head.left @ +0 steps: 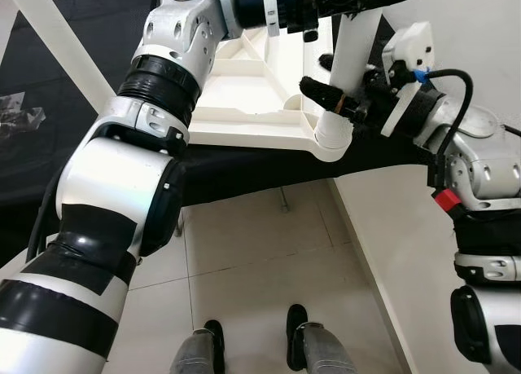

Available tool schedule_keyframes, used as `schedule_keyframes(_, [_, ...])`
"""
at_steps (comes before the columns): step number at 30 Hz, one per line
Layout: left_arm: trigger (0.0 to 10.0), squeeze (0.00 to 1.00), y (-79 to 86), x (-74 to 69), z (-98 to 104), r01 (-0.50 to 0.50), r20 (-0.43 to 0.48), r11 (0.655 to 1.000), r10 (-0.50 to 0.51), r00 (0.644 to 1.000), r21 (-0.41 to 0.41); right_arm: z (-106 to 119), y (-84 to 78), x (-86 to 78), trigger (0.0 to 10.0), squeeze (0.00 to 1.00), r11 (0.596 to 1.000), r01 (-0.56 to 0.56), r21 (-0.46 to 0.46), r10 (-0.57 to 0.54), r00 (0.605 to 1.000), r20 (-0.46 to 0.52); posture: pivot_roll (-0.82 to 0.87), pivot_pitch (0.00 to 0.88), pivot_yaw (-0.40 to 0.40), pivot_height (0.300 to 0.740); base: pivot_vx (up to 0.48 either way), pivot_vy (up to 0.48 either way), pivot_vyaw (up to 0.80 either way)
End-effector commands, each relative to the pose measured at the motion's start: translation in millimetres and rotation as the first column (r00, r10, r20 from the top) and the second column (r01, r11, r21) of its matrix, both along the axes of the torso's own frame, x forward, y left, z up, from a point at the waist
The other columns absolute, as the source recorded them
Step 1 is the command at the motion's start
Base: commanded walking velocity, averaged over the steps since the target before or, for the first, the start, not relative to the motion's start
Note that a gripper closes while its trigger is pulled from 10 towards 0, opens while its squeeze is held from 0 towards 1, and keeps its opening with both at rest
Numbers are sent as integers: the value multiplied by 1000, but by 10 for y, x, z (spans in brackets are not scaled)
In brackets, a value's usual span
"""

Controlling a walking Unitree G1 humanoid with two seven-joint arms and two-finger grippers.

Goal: Building children table

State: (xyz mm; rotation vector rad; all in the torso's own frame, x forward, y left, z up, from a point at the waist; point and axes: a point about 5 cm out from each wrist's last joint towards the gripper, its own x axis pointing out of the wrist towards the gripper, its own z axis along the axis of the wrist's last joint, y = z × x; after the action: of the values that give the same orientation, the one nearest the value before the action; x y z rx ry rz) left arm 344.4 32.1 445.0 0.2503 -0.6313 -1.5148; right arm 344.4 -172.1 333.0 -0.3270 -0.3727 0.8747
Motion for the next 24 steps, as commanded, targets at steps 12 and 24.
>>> schedule_keyframes(12, [0, 0, -1, -1, 20, -14, 17, 1000, 13, 1000, 22, 18, -11, 41, 0, 0, 1000, -4, -6, 4, 1000, 8, -2, 334, 40, 740, 0, 0, 0])
schedule_keyframes(24, [10000, 1000, 248, -27, 176, -21, -3, 997, 21, 1000, -75, -54, -86, 177, 0, 0, 985, 160, 67, -158, 987, -36, -2, 345, 34, 740, 0, 0, 0])
